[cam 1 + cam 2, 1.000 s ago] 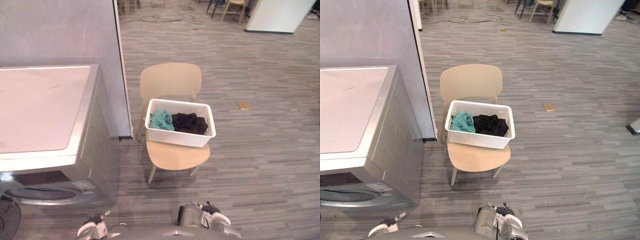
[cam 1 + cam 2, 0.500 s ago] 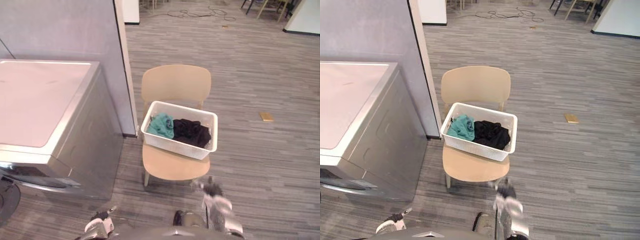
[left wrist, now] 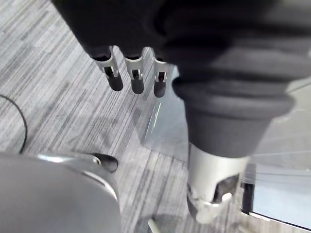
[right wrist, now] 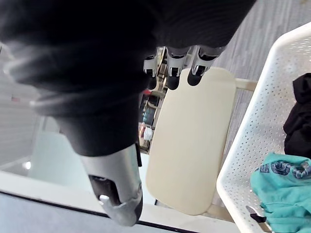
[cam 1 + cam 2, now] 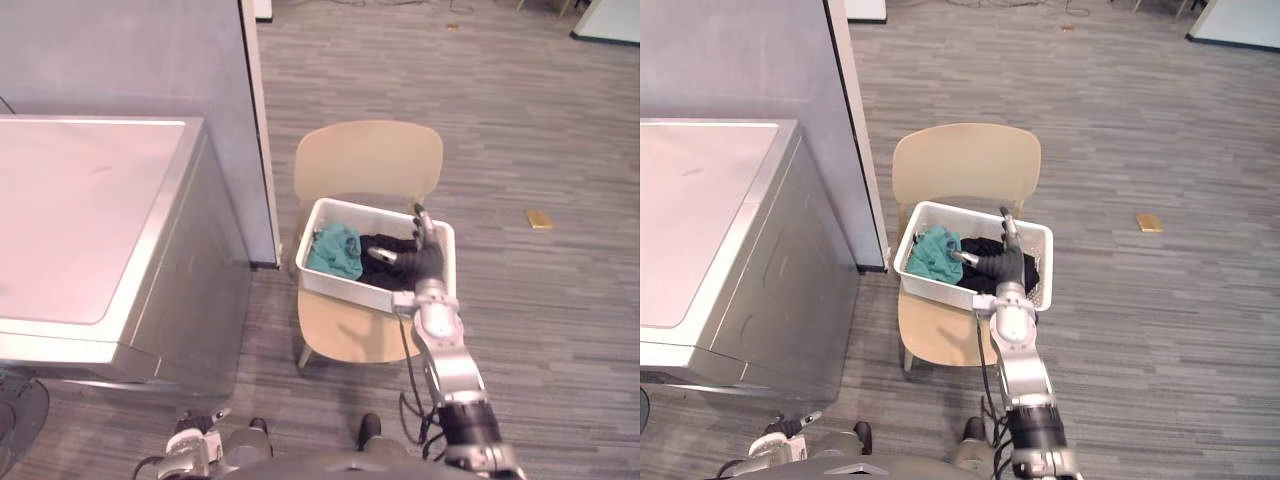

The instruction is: Pick up the laundry basket with both hands and put the clothes into the washing machine.

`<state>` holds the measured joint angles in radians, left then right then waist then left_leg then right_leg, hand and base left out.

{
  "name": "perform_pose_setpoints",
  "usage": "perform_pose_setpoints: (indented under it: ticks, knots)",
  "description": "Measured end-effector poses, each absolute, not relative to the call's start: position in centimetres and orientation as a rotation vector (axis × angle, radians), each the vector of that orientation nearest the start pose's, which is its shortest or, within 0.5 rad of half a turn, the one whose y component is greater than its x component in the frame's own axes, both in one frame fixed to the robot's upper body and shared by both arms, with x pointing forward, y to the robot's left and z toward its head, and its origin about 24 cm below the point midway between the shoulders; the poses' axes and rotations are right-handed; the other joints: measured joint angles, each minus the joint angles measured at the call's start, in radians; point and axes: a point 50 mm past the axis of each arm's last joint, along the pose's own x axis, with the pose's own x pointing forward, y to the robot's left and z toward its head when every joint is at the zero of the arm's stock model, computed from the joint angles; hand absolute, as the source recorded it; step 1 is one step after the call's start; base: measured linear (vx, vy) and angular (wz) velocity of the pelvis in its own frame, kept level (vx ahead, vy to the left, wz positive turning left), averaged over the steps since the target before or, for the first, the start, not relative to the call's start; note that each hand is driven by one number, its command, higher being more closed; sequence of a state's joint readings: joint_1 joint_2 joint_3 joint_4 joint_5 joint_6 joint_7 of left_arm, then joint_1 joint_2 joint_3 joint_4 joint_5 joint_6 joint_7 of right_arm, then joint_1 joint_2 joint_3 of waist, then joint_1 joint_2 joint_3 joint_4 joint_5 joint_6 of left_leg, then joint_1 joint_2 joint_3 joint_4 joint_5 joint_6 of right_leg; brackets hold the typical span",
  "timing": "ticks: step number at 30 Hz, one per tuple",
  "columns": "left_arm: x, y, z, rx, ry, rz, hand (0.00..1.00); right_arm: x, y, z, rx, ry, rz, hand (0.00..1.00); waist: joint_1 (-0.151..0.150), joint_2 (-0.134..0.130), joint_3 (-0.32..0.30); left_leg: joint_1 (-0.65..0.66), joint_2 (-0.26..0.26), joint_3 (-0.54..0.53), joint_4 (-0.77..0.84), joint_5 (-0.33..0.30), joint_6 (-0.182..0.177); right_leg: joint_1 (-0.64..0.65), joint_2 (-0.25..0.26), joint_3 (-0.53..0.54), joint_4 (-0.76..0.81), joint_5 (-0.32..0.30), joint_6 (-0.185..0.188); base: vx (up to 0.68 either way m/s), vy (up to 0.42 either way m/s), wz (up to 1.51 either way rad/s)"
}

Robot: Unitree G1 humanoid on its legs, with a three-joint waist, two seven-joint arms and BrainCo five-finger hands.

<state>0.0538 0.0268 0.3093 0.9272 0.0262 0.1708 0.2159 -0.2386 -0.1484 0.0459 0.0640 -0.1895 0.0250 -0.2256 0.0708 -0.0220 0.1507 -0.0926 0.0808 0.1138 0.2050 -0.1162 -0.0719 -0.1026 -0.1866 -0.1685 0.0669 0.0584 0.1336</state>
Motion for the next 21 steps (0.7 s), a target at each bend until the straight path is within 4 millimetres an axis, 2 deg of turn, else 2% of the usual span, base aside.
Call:
perform_pose_setpoints:
  ticks: [3, 5, 6, 9, 11, 14, 17, 21]
  knots:
    - [11.2, 22.0, -15.0, 0.029, 1.125, 0.496, 0.00, 32.3, -16.3, 10.7, -0.430, -0.207, -0.137, 0.00, 0.013, -0.020, 0.048, -0.034, -0.002, -0.003, 0.002, 0.010, 0.000, -0.024, 0.002, 0.001, -0.019, 0.025, -0.002, -0.08, 0.006, -0.03]
    - [12.1, 22.9, -14.5, 0.042, 1.090, 0.525, 0.00, 34.6, -16.7, 12.7, -0.501, -0.224, -0.147, 0.00, 0.023, -0.043, 0.117, -0.073, -0.002, -0.010, 0.005, 0.026, 0.000, -0.054, 0.004, 0.000, -0.031, 0.050, -0.008, -0.11, -0.014, 0.03]
    - [12.3, 23.0, -14.4, 0.046, 1.083, 0.529, 0.00, 35.1, -16.9, 13.2, -0.514, -0.226, -0.153, 0.00, 0.030, -0.049, 0.133, -0.082, -0.002, -0.010, 0.007, 0.028, 0.000, -0.063, 0.006, 0.001, -0.036, 0.057, -0.011, -0.10, -0.008, 0.00]
    - [12.7, 23.4, -14.2, 0.048, 1.069, 0.550, 0.00, 37.2, -18.2, 16.7, -0.604, -0.265, -0.193, 0.00, 0.038, -0.056, 0.220, -0.137, -0.001, -0.031, 0.046, 0.029, 0.000, -0.078, 0.009, -0.008, -0.057, 0.086, -0.017, -0.15, 0.003, 0.11]
    - [12.8, 23.5, -14.1, 0.040, 1.066, 0.564, 0.00, 38.5, -18.9, 20.4, -0.647, -0.318, -0.234, 0.00, 0.045, -0.069, 0.266, -0.204, 0.004, -0.041, 0.081, 0.029, 0.000, -0.124, 0.015, -0.011, -0.058, 0.104, -0.020, -0.13, 0.010, 0.07]
    - [13.3, 23.6, -13.9, 0.035, 1.053, 0.586, 0.00, 39.0, -20.1, 23.1, -0.676, -0.355, -0.282, 0.00, 0.057, -0.070, 0.313, -0.264, 0.007, -0.069, 0.121, 0.029, 0.000, -0.149, 0.021, -0.033, -0.062, 0.117, -0.024, -0.09, 0.001, 0.15]
    - [13.5, 23.9, -13.8, 0.039, 1.047, 0.602, 0.00, 39.5, -20.4, 23.0, -0.718, -0.319, -0.280, 0.00, 0.065, -0.074, 0.318, -0.309, 0.011, -0.090, 0.150, 0.022, -0.003, -0.168, 0.027, -0.048, -0.062, 0.121, -0.029, -0.08, 0.003, 0.17]
    - [14.6, 23.8, -13.4, 0.028, 1.020, 0.606, 0.00, 40.3, -20.7, 23.8, -0.737, -0.286, -0.296, 0.00, 0.072, -0.079, 0.322, -0.397, 0.021, -0.118, 0.199, 0.017, -0.004, -0.213, 0.043, -0.070, -0.076, 0.138, -0.047, -0.07, 0.000, 0.10]
